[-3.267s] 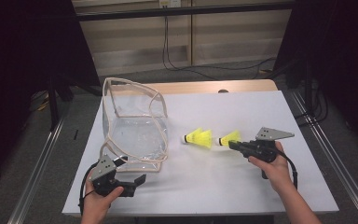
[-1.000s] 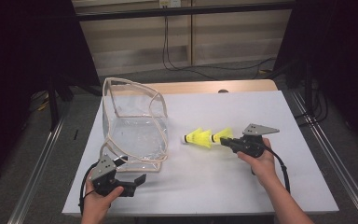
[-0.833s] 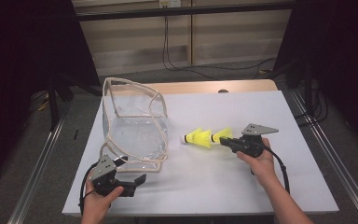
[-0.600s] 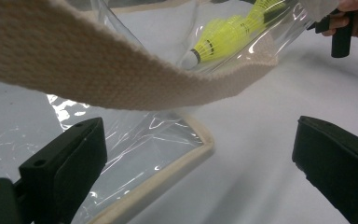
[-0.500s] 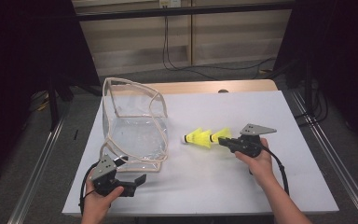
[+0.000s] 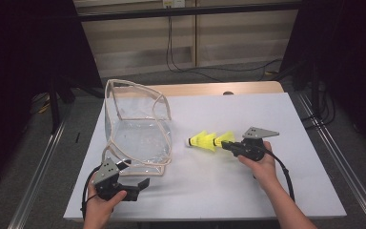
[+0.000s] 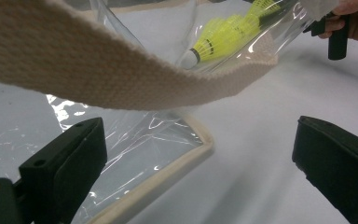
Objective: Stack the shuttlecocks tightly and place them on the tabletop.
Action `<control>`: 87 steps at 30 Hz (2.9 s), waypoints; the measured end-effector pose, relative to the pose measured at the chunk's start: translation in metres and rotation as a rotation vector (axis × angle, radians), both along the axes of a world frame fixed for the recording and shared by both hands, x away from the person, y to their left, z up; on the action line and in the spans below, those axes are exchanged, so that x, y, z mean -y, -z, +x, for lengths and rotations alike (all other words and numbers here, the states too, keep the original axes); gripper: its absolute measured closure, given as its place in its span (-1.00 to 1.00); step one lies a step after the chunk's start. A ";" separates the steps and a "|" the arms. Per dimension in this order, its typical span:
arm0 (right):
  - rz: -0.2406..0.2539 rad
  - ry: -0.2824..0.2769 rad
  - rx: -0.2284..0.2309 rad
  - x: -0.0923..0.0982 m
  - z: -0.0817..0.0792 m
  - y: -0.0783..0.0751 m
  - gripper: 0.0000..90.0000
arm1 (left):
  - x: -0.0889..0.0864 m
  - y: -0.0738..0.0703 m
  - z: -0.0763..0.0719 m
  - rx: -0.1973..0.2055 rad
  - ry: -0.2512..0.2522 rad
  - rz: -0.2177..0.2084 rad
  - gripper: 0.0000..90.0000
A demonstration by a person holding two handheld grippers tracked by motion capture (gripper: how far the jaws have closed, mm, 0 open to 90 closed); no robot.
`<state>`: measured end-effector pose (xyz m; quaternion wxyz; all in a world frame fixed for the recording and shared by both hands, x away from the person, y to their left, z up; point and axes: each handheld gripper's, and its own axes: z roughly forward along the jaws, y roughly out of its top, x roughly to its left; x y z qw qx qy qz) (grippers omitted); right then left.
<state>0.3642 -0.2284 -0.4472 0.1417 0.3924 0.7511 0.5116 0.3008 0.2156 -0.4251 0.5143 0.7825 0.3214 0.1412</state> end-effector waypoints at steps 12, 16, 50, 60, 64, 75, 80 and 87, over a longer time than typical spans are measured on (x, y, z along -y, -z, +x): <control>-0.017 -0.011 -0.008 -0.005 0.001 0.003 0.97 | 0.000 0.000 0.000 -0.003 0.003 0.005 -0.93; -0.024 -0.018 -0.011 -0.006 0.001 0.004 0.97 | 0.000 0.000 0.000 -0.003 0.002 0.004 -0.93; -0.070 -0.055 -0.075 -0.004 -0.006 0.006 0.99 | 0.001 -0.001 0.000 0.002 0.000 0.002 -0.93; -0.046 -0.059 -0.057 -0.013 -0.003 0.002 0.99 | 0.000 -0.001 0.000 0.002 0.002 0.003 -0.93; -0.052 -0.058 -0.051 -0.015 -0.002 0.003 0.99 | 0.000 -0.001 0.000 0.003 0.000 -0.001 -0.93; -0.036 -0.046 -0.047 -0.019 0.001 0.005 0.99 | 0.001 0.000 0.000 -0.002 0.004 0.004 -0.93; -0.033 -0.047 -0.046 -0.021 0.002 0.005 0.99 | 0.001 0.000 0.000 0.000 0.006 0.001 -0.93; -0.036 -0.047 -0.049 -0.024 0.004 0.006 0.98 | 0.001 0.000 0.001 -0.001 0.005 -0.002 -0.93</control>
